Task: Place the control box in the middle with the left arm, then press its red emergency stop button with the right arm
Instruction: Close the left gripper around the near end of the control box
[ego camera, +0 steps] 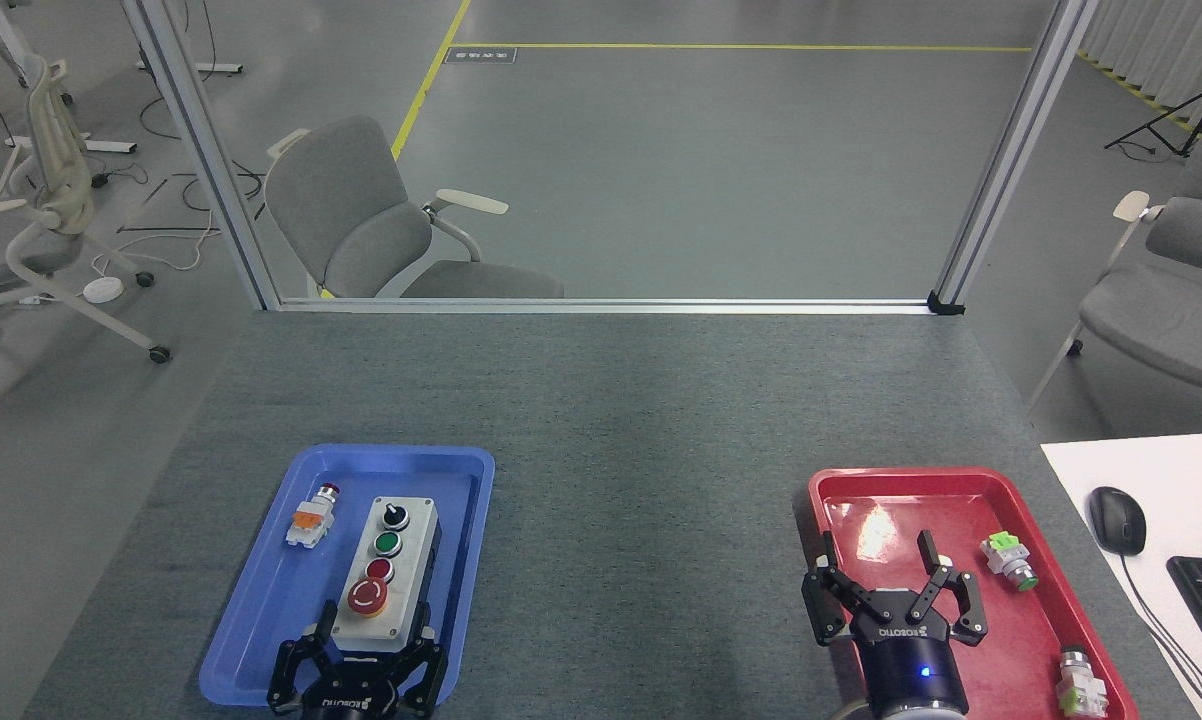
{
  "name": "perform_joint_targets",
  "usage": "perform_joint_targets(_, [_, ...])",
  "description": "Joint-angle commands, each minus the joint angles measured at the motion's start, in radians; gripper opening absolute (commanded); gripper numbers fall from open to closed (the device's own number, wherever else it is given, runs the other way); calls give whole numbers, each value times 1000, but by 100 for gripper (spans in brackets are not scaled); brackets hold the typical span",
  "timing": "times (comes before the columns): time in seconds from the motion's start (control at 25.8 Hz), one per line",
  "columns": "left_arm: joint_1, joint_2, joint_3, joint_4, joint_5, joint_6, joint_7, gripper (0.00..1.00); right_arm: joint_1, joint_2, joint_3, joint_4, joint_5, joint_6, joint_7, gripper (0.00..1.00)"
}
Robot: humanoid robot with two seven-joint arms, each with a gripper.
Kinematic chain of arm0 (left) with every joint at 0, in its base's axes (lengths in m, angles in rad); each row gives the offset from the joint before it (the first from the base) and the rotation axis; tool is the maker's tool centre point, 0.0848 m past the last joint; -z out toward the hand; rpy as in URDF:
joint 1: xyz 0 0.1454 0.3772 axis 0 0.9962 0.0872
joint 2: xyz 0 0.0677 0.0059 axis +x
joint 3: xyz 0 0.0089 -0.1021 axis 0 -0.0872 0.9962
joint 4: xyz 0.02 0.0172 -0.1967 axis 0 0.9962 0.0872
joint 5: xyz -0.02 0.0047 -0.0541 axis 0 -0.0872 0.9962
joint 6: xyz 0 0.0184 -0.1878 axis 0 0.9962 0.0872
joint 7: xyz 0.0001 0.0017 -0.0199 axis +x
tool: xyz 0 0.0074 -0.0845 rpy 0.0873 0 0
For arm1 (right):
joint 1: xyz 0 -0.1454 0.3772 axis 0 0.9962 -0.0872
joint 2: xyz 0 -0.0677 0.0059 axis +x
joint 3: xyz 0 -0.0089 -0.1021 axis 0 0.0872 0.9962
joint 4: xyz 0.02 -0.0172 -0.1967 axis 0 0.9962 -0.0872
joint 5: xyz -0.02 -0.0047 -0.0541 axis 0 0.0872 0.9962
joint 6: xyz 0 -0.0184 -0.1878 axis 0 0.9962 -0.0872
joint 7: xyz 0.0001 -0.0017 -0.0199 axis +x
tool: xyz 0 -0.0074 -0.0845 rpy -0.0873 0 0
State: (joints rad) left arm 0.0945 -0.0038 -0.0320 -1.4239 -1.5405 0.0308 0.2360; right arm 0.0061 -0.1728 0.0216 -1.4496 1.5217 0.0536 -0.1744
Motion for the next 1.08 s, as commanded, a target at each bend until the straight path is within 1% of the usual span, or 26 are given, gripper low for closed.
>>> perform_joint_targets(0.0, [-9, 16, 6, 23, 2, 9, 11, 99, 0, -1, 0, 0, 0, 0, 0, 97])
perform_joint_targets(0.19, [-4, 39, 7, 34, 7, 9, 28, 99, 0, -2, 0, 0, 0, 0, 0, 97])
perform_joint_targets(0.31, [-2, 41, 6, 39, 8, 9, 28, 99, 0, -1, 0, 0, 0, 0, 0, 97])
perform_joint_targets(0.89, [-10, 16, -2, 39, 19, 8, 14, 99, -1, 6, 0, 2, 0, -1, 1, 97])
perform_joint_targets(1.04, [-21, 5, -2, 65, 20, 9, 8, 99, -3, 6, 0, 11, 0, -1, 1, 97])
